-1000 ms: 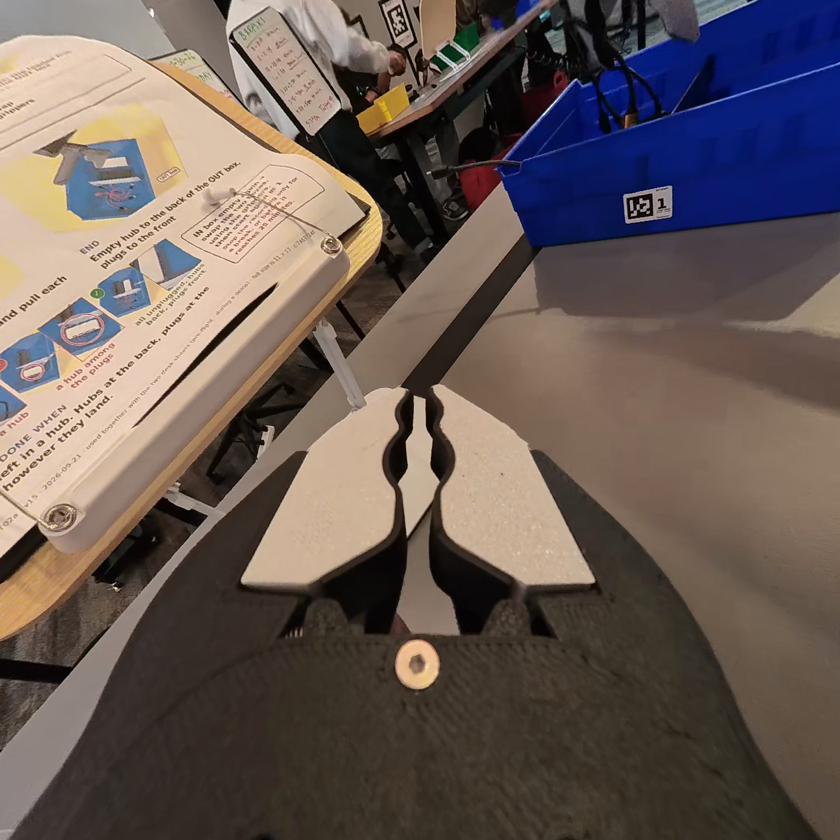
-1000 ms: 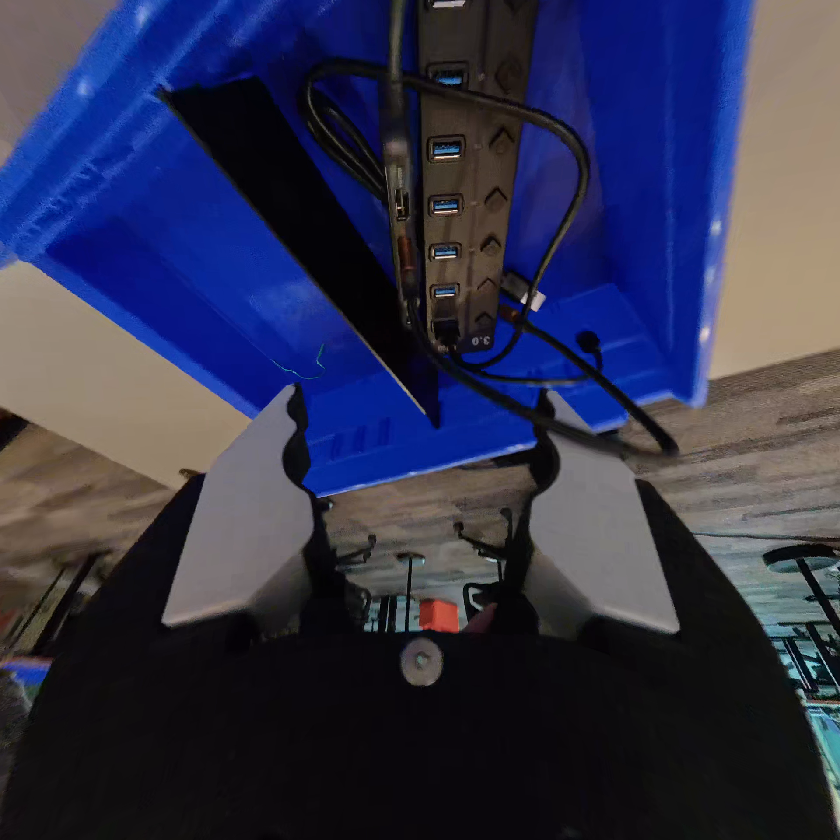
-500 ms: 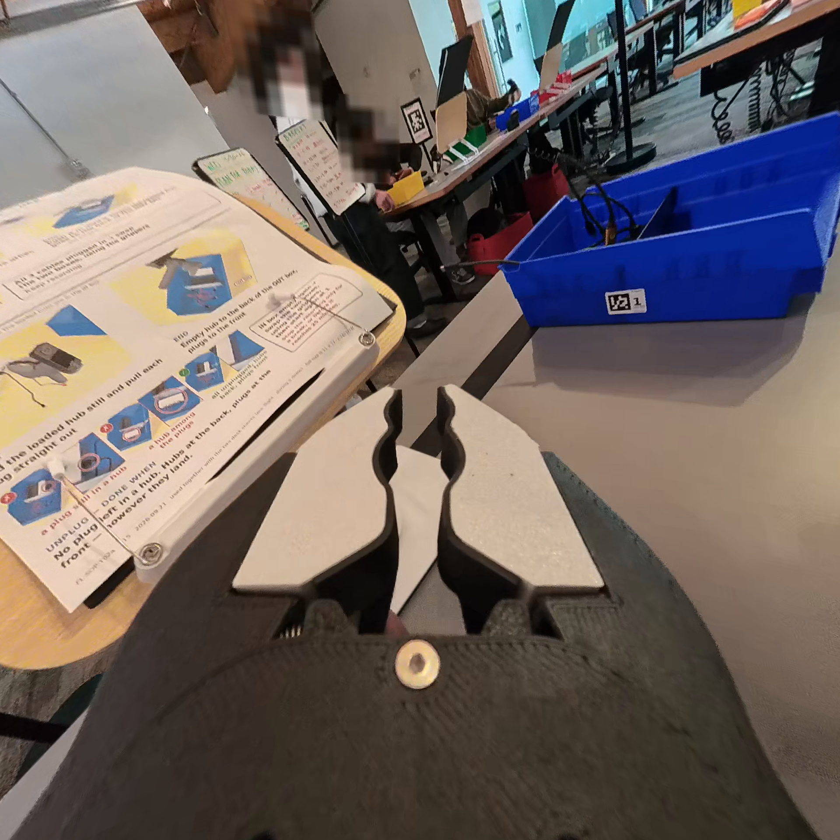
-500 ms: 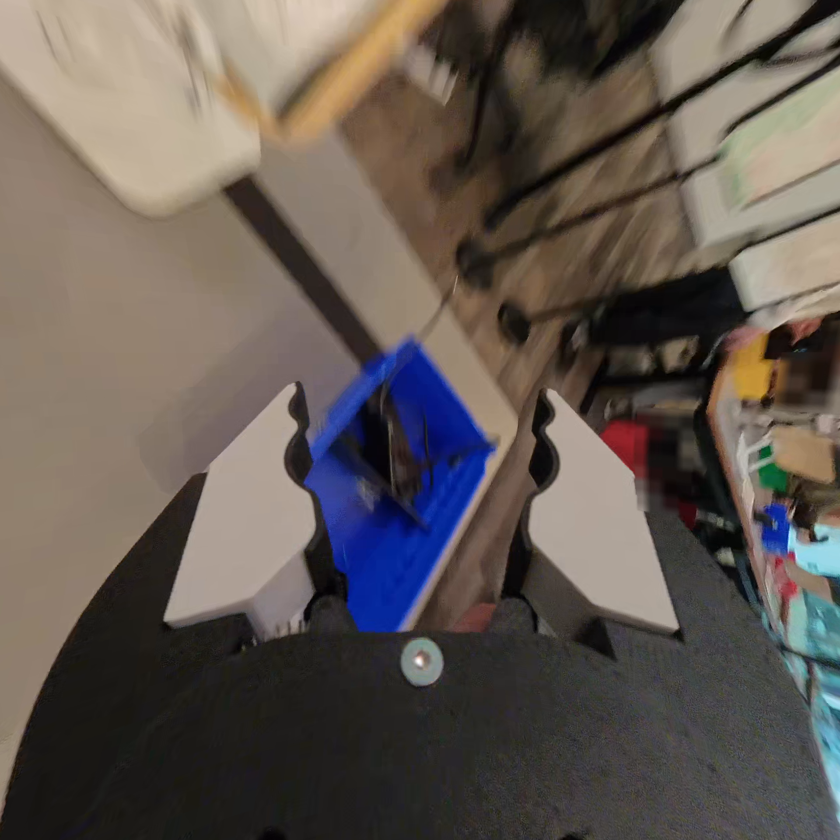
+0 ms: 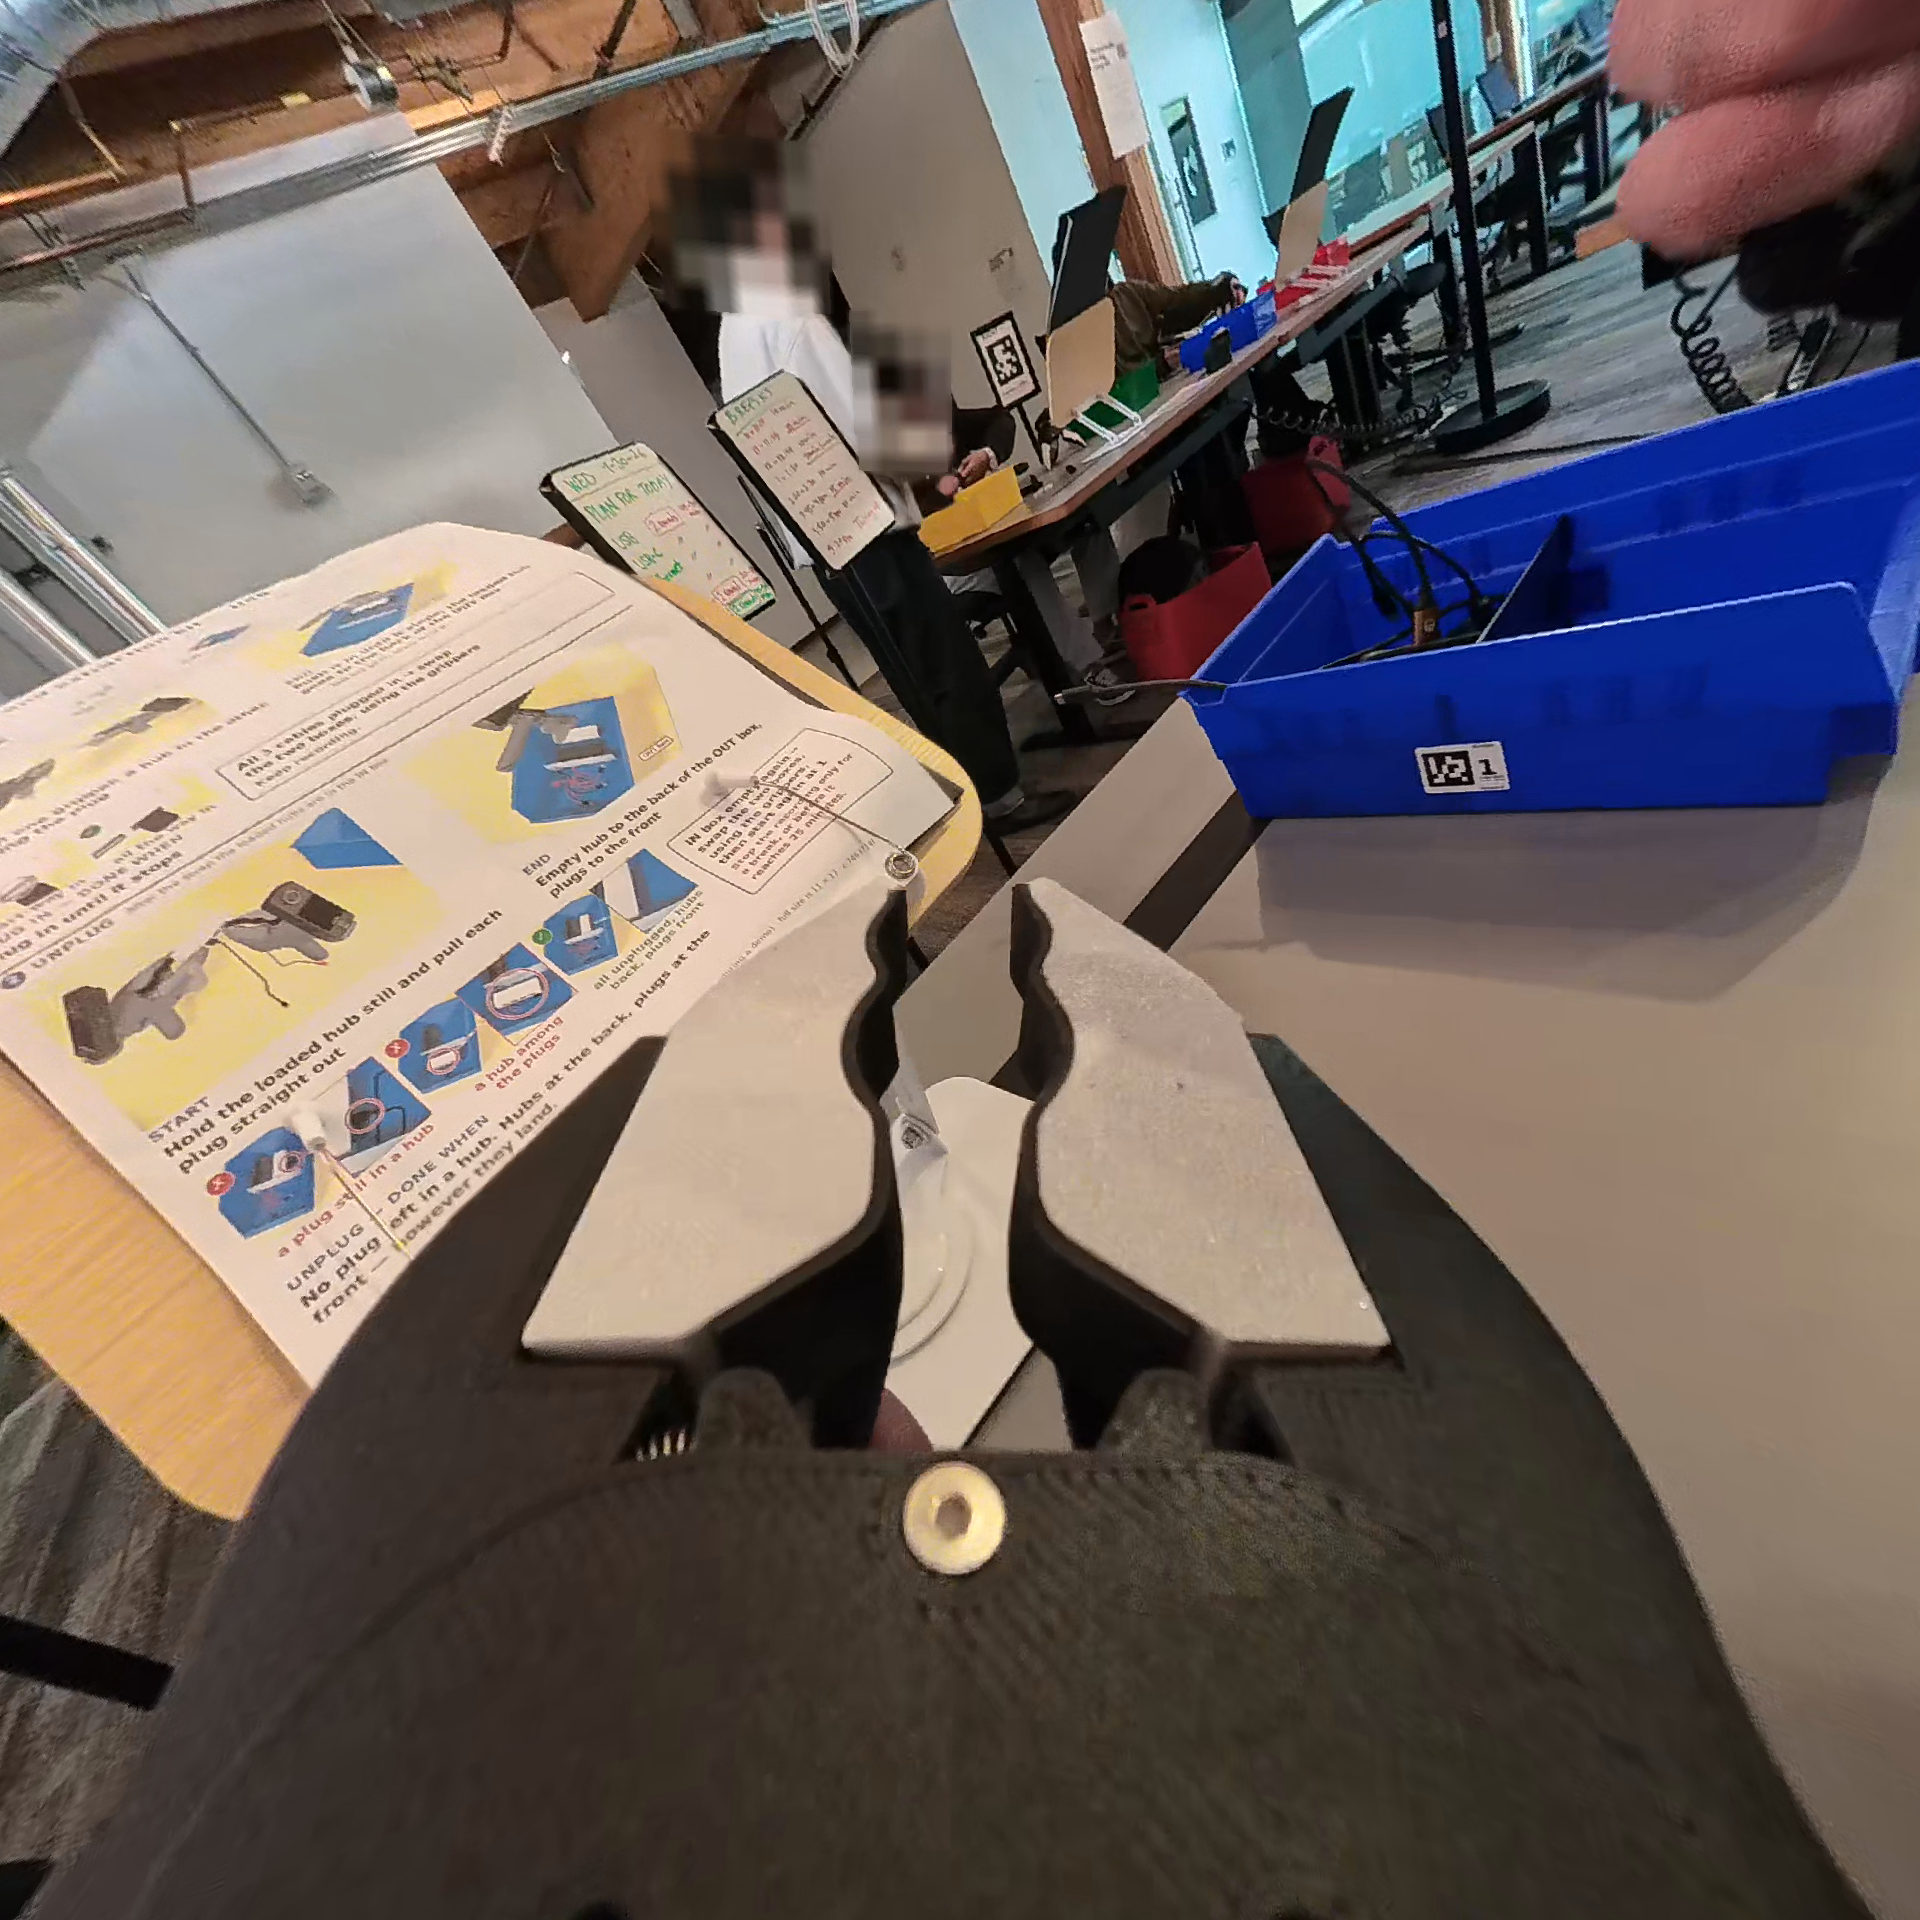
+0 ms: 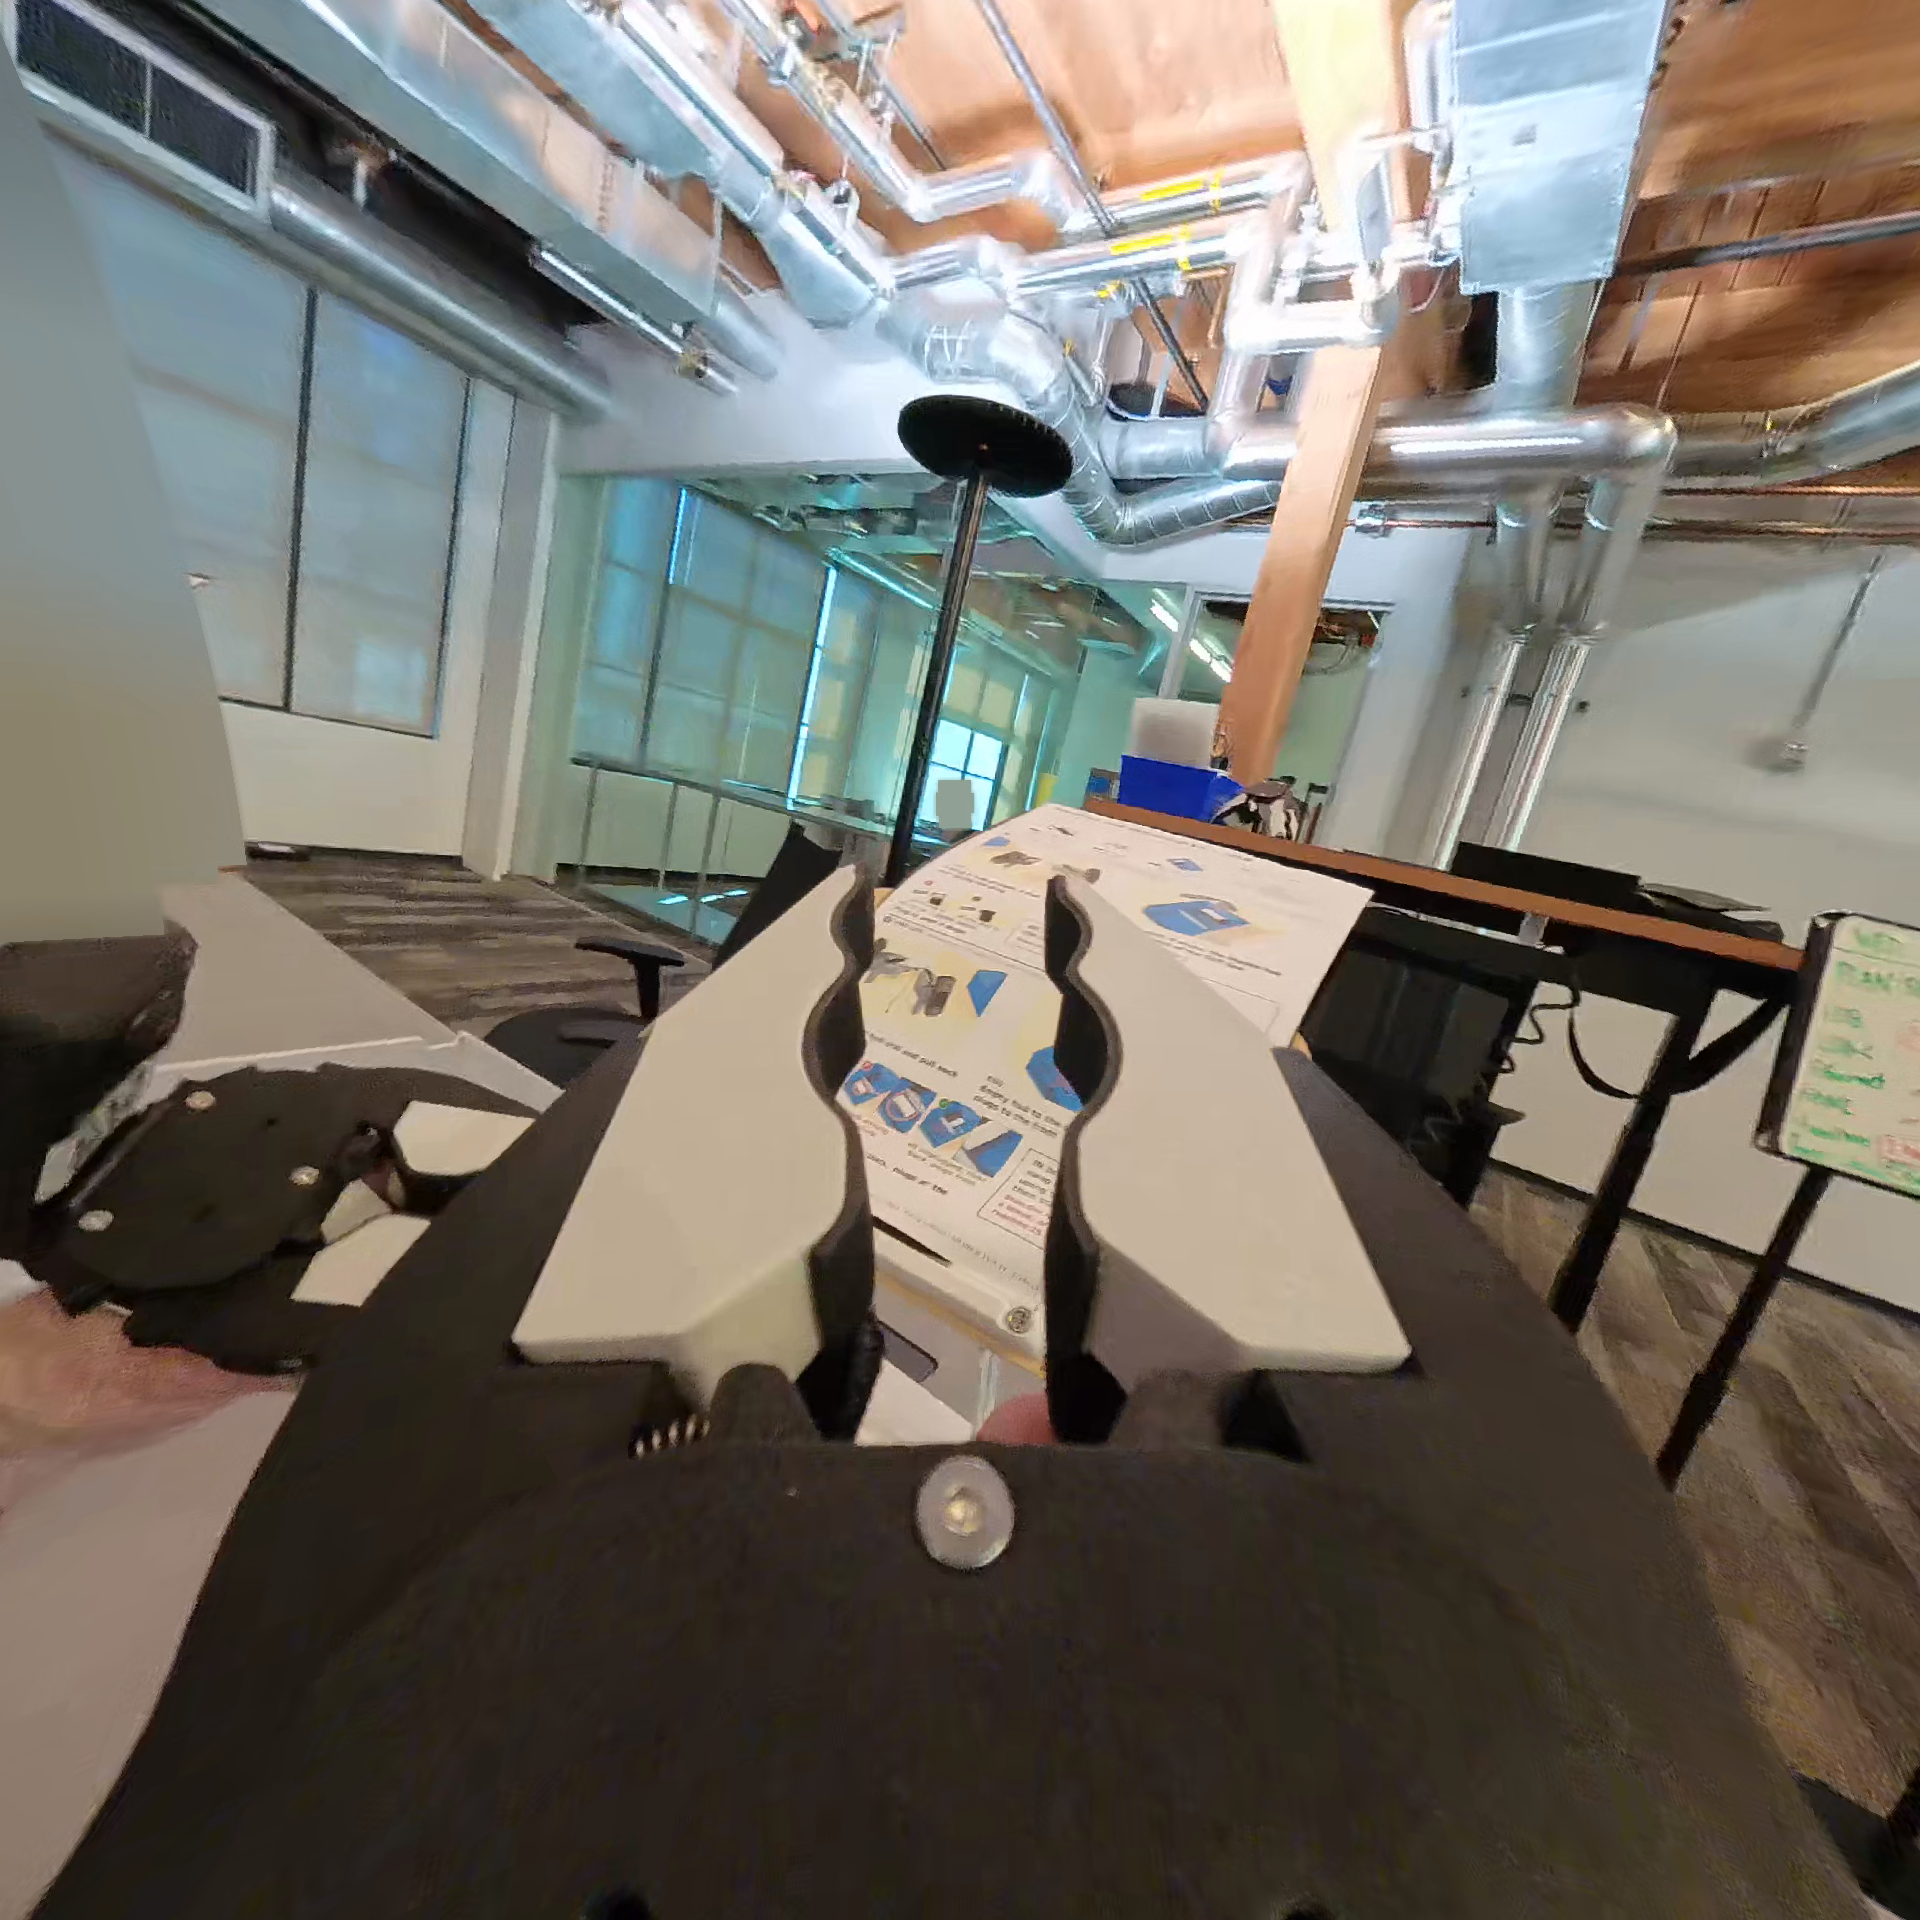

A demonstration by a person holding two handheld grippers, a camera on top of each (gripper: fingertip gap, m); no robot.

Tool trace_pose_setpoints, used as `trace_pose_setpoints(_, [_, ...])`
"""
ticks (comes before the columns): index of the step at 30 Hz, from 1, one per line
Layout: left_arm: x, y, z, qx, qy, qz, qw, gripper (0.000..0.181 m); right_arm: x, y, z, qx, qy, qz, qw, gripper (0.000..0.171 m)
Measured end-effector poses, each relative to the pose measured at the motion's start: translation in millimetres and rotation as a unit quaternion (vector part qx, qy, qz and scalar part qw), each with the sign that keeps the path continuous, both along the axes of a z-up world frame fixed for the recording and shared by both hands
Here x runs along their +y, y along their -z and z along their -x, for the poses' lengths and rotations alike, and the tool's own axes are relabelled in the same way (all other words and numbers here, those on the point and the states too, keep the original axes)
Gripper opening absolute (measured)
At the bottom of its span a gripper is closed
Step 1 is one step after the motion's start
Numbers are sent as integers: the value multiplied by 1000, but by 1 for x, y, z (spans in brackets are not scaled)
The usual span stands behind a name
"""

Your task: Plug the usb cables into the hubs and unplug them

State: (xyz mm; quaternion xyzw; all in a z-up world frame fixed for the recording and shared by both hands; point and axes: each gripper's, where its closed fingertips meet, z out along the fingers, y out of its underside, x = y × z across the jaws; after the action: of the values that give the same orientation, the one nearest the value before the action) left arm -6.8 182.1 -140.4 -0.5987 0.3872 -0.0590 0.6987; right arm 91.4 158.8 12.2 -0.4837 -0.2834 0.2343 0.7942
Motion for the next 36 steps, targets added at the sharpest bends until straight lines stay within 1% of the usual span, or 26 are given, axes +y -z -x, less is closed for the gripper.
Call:
trace_pose_setpoints(2, [2, 2, 0, -9, 2, 7, 1000, 18, 5, 4, -2, -4, 6, -3, 1000, 32])
trace_pose_setpoints(5, [4, 7, -2, -3, 1, 9, 1000, 18, 11, 13, 4, -17, -9, 11, 1000, 32])
trace_pose_setpoints(8, [2, 3, -1, 0, -3, -1, 1000, 17, 15, 21, 7, -47, -3, 8, 999, 33])
trace_pose_setpoints(11, [-1, -9, 3, -6, -9, -17, 1000, 15, 17, 25, 5, -73, 12, 4, 997, 30])
trace_pose_setpoints(15, [-10, -31, 10, -9, -19, -40, 999, 14, 19, 33, 2, -121, 40, -3, 992, 30])
trace_pose_setpoints(17, [-13, -40, 15, -2, -24, -51, 998, 13, 20, 33, -1, -135, 61, -10, 989, 31])
trace_pose_setpoints(21, [-20, -53, 34, 42, -51, -68, 996, 12, 21, 37, 0, -152, 65, -3, 986, 32])
trace_pose_setpoints(25, [-29, -61, 78, 77, -92, -72, 990, 12, 27, 46, -1, -172, 70, 8, 983, 32])
trace_pose_setpoints(29, [-40, -65, 141, 102, -158, -68, 980, 14, 31, 62, 8, -203, 55, 27, 977, 36])
trace_pose_setpoints(31, [-46, -69, 176, 101, -193, -60, 974, 16, 31, 69, 16, -213, 41, 38, 976, 36])
trace_pose_setpoints(32, [-49, -71, 194, 101, -212, -56, 970, 18, 32, 73, 20, -220, 40, 45, 974, 39])
trace_pose_setpoints(34, [-57, -74, 230, 114, -253, -60, 959, 22, 36, 74, 21, -226, 60, 52, 971, 51])
trace_pose_setpoints(36, [-63, -68, 279, 146, -312, -48, 938, 32, 45, 69, 5, -229, 117, 55, 965, 62])
